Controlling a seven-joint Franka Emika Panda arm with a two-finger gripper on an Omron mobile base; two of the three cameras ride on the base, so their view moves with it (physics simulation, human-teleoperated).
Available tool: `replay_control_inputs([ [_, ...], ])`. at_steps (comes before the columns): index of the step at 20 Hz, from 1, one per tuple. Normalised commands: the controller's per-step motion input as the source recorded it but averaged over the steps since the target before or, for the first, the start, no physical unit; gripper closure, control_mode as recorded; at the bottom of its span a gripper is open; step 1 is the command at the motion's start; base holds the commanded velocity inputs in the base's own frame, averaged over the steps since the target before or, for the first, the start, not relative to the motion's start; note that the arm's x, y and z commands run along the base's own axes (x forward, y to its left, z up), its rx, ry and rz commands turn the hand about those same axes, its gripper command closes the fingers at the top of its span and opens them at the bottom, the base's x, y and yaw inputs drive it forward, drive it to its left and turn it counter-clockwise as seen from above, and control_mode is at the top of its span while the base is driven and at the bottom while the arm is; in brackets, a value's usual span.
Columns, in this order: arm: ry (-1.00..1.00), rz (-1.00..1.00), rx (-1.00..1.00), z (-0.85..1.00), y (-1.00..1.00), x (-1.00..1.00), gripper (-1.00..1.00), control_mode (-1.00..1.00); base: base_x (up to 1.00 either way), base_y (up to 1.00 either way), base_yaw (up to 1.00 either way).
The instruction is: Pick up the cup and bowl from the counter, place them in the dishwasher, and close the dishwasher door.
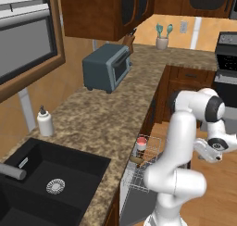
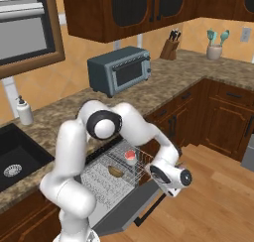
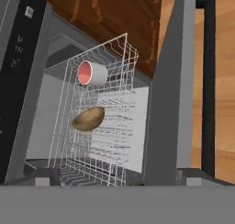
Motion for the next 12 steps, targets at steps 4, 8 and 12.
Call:
replay_control_inputs([
  [4, -0.02, 0.00, 0.38, -0.38, -0.65, -0.12, -1.00, -1.00, 0.00, 0.00, 0.00],
  [8, -0.03, 0.03, 0.31, -0.66, -0.13, 0.00, -1.00, -1.00, 0.00, 0.00, 0.00],
  [12, -0.03, 0.05, 0.22, -0.69, 0.00, 0.18, -1.00, -1.00, 0.00, 0.00, 0.00],
])
